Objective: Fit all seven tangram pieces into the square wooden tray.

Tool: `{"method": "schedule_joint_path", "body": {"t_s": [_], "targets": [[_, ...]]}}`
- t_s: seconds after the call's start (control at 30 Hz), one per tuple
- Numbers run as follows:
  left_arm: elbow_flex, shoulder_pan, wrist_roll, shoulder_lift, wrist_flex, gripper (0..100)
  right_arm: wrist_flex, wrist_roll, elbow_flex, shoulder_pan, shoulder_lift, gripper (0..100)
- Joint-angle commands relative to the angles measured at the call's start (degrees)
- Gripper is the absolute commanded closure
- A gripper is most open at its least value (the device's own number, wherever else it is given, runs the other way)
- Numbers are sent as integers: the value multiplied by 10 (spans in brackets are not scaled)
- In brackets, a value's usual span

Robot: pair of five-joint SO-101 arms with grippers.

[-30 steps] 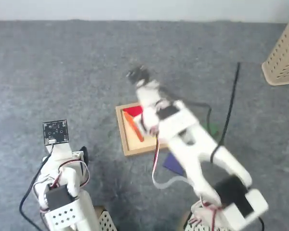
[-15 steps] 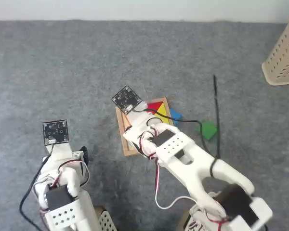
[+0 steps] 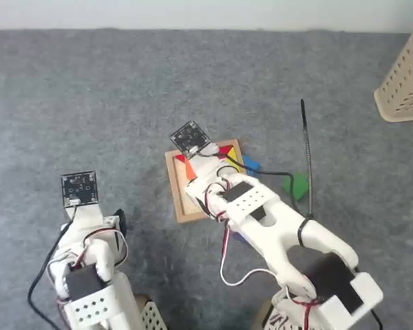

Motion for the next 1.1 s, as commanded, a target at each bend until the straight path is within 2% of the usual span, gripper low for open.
{"method": "schedule_joint_path", "body": {"t_s": [0.0, 0.6, 0.83, 1.07], "targets": [[-3, 1, 5, -6, 2, 775, -8, 11, -17, 9, -12, 993], [-3, 1, 5, -6, 2, 775, 2, 11, -13, 6, -7, 993], [-3, 1, 5, -6, 2, 775, 99, 119, -11, -28, -7, 993], [-3, 1, 5, -6, 2, 775, 117, 122, -11, -12, -11, 993]]}}
